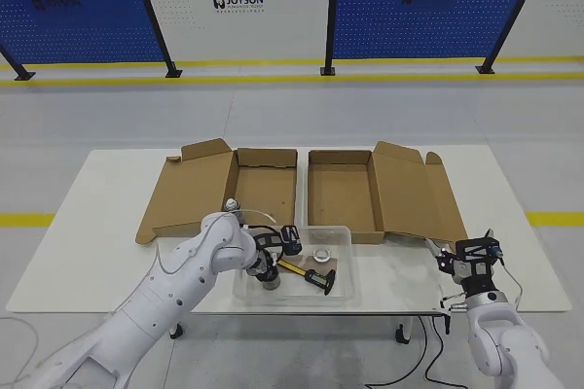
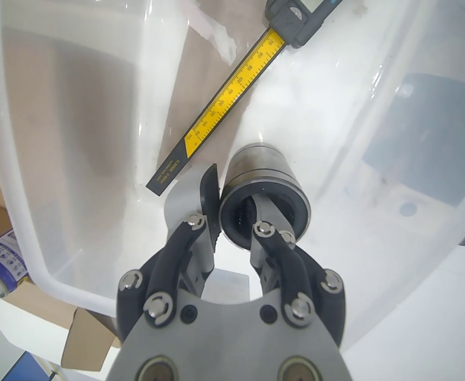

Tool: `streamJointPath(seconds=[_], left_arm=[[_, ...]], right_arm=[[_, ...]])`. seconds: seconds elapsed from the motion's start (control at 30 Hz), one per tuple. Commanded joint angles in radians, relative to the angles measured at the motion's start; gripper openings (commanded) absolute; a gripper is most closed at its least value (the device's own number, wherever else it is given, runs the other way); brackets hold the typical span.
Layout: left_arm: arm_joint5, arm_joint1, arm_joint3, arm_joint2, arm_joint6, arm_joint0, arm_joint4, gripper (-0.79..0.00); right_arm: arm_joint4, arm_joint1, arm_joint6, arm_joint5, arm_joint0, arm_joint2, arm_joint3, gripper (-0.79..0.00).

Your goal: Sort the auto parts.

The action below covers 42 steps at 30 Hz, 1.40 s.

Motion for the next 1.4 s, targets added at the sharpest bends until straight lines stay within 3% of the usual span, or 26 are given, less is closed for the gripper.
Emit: streamJointPath(seconds=[0.0,0.5,1.0,1.37], left_arm=[[0.001,0.001,-0.001,0.003,-0.001,-0.002,-0.001,-0.785],[0.05,0.023,-0.1,-0.055,0.036,0.03,-0.011,-0.785],[0.102,0.072,-0.418,-0.213,0.075,0.156,-0.099,-0.785],[0.082,0.089,-0.564,-0.24,0.04,0.201,-0.242,-0.785]], right_arm=[[0.0,0.0,0.0,0.0,0.0,0.0,0.0,0.0],[0.0,0.0,0.0,0.0,0.0,0.0,0.0,0.0],[0.0,0.0,0.0,0.0,0.0,0.0,0.0,0.0],[0.0,0.0,0.0,0.0,0.0,0.0,0.0,0.0]])
